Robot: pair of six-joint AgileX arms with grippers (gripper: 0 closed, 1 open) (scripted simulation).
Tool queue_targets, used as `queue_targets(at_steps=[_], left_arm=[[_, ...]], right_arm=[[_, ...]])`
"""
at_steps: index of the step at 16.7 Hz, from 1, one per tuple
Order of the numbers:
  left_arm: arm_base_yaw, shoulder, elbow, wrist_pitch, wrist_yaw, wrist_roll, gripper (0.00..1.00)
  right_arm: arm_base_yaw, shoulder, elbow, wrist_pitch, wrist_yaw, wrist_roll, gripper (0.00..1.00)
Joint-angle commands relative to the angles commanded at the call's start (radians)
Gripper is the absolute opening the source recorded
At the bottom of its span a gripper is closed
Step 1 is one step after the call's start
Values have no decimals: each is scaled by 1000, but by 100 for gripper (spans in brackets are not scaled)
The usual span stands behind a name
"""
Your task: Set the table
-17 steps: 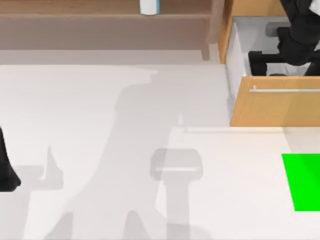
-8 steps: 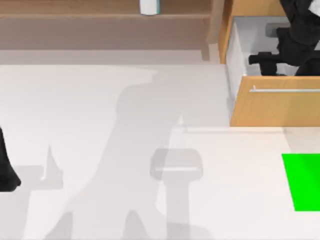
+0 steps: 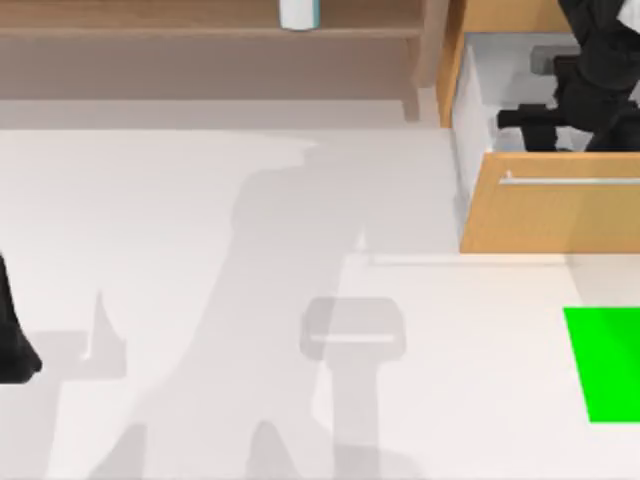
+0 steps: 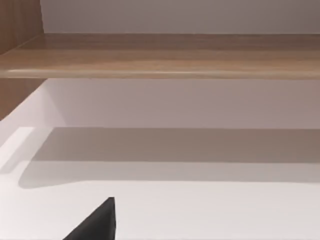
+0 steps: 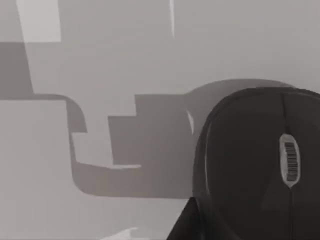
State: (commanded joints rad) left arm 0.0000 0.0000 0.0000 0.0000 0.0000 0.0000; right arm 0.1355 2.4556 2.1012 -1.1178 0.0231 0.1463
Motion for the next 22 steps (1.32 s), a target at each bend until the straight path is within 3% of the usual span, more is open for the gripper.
queue_targets(at_steps=[11, 22], left_arm=[[0, 0, 0, 0, 0, 0, 100], [0, 0, 0, 0, 0, 0, 100]], right_arm=[[3, -65, -14, -20, 5, -11, 0], [12, -515, -251, 43, 4, -43, 0]])
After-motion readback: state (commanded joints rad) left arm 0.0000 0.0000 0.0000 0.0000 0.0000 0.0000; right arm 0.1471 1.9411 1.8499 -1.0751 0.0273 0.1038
